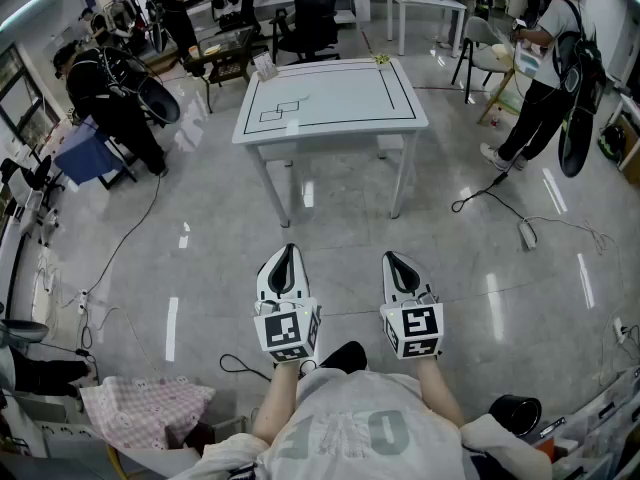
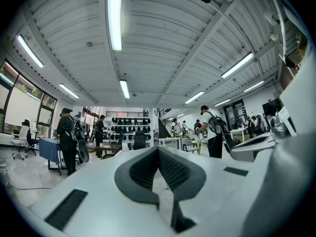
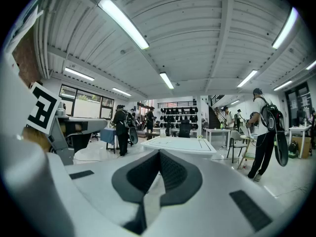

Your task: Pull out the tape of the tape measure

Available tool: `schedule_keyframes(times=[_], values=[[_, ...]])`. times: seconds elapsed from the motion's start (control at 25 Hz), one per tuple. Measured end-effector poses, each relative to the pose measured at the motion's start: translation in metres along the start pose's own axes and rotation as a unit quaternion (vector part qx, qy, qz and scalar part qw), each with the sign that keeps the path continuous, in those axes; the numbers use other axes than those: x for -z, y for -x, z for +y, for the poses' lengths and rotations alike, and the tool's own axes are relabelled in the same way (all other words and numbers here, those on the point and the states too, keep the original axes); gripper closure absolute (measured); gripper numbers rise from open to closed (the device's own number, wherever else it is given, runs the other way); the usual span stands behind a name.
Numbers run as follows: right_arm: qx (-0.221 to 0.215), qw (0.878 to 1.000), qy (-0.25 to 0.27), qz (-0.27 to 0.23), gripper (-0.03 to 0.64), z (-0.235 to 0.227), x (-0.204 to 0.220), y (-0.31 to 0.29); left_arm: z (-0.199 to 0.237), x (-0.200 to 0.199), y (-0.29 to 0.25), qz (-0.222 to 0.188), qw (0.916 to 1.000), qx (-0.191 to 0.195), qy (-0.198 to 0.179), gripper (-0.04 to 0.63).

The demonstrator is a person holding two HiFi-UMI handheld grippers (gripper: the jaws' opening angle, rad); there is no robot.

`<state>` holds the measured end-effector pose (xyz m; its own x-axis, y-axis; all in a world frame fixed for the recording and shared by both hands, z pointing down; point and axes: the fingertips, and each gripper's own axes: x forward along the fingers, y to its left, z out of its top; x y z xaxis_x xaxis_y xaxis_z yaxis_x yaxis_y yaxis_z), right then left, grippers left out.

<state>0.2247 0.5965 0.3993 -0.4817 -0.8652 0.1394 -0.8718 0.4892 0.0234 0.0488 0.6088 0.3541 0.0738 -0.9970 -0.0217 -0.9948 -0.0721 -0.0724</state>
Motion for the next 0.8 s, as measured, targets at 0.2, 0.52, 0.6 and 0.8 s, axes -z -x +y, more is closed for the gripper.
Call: schedule_keyframes(times=[0.2,0.52,0.6,0.8], values=[[-0.001,1.000,0.003,0.003,0.588,0.000,0.003,-0.003,0.000,0.005,-0.002,0.002,1.0000,0.003,0.005,0.571],[0.001,1.000,-0.002,-0.001,0.588,-0.003,0.001,-0.013,0.006,0.007,-0.009,-0.003,0.9999,0.002,0.016,0.571],[0.000,1.000,-0.013,-0.009,0.588,-0.004,-0.002,-0.017,0.008,0.008,-0.012,-0.002,0.9999,0.003,0.016,0.571],[-0.017,0.999,-0.040,-0.011,0.588,-0.006,-0.001,-0.032,0.018,0.012,-0.026,-0.003,0.9997,-0.006,0.023,0.571]])
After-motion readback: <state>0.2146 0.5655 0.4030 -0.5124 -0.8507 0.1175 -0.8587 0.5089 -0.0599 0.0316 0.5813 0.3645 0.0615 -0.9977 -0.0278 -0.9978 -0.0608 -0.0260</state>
